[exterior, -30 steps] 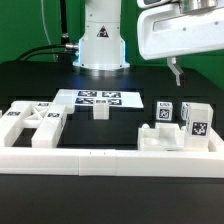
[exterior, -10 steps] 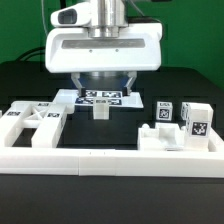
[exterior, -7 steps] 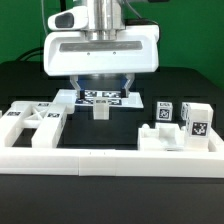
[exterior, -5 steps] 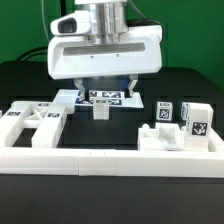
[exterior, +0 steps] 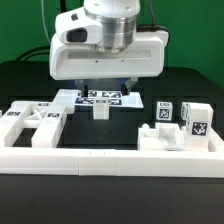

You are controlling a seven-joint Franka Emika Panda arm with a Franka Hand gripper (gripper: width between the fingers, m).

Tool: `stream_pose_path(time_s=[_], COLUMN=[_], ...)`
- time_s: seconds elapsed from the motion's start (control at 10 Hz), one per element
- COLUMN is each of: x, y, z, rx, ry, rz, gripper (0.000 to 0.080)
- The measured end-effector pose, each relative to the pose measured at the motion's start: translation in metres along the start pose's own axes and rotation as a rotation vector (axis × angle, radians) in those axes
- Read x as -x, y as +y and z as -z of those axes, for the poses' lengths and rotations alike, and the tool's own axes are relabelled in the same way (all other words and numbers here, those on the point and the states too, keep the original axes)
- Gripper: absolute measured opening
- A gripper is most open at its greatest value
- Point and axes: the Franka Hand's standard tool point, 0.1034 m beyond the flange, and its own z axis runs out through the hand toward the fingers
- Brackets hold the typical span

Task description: Assemble chair

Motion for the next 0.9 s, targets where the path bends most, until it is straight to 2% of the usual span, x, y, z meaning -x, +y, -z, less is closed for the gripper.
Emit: stream_pose_path(time_s=[0.3, 0.5, 0.6, 0.9], x=[0.002, 0.007, 0.005, 0.008], y=[-0.003, 0.007, 0.009, 0.008], z=[-0.005, -0.010, -0.007, -0.010], rx=[-0.025, -0.012, -0.011, -0.015], ry=[-0.210, -0.311, -0.297, -0.325], rz=[-0.005, -0.049, -0.050, -0.051], gripper=[0.0649, 0.0649, 0.0649, 0.0649])
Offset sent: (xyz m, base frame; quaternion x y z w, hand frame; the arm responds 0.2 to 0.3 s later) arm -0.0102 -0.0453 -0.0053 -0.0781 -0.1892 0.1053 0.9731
